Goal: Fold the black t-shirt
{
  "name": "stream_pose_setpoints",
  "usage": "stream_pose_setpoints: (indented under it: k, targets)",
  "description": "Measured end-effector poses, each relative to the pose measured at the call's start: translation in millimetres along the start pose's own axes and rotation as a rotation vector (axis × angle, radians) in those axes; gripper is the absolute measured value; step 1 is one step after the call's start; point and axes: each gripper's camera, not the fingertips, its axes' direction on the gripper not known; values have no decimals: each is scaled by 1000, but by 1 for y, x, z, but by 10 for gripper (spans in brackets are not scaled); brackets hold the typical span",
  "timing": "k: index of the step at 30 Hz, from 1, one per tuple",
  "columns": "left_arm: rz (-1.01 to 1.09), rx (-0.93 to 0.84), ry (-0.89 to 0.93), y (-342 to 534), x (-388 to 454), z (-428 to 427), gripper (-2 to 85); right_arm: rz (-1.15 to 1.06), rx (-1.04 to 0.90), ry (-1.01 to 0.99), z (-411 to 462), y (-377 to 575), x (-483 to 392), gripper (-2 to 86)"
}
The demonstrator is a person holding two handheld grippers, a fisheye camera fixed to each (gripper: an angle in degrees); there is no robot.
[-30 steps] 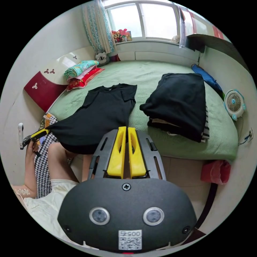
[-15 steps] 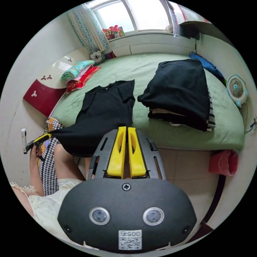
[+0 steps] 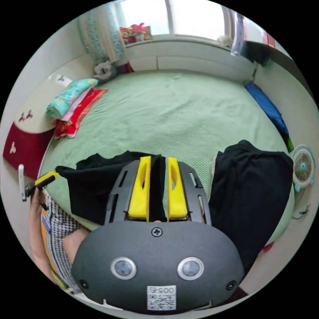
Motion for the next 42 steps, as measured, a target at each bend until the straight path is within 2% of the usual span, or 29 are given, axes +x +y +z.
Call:
stream_pose_setpoints:
  k: [2,4,8,11,14,17,20,29,32,37,39,42]
  targets:
    - [-46,11,115,-4,-10,14,115,33,-10,-31,11,-7,-1,94]
    - [-16,16,173,5,-15,25,127,-26,-6,-103,22,3,-6,102]
    - [108,-98,237,50,-14,58,147,-131,-99,-147,54,50,-1,121]
    - [118,-138,277,80,-11,80,157,-141,-170,-145,77,76,8,128]
    - [83,-55,243,90,-4,85,136,-112,-216,-181,98,85,9,110]
    - [42,-34,252,89,2,82,55,-103,-175,-137,102,87,-1,48]
    - [91,-16,240,90,14,70,43,-119,-91,-143,86,92,-10,-6]
    - [204,-134,142,132,31,80,47,-176,-162,-214,80,151,-18,-13]
    - [168,-106,105,140,29,81,55,-238,-219,-143,91,164,-27,4]
    - [165,9,98,136,38,66,55,-346,-41,-152,57,142,-60,51]
    - [187,42,114,132,49,67,54,-485,53,-186,46,129,-100,69]
    - [216,49,141,125,74,85,54,-685,85,-211,58,115,-164,85]
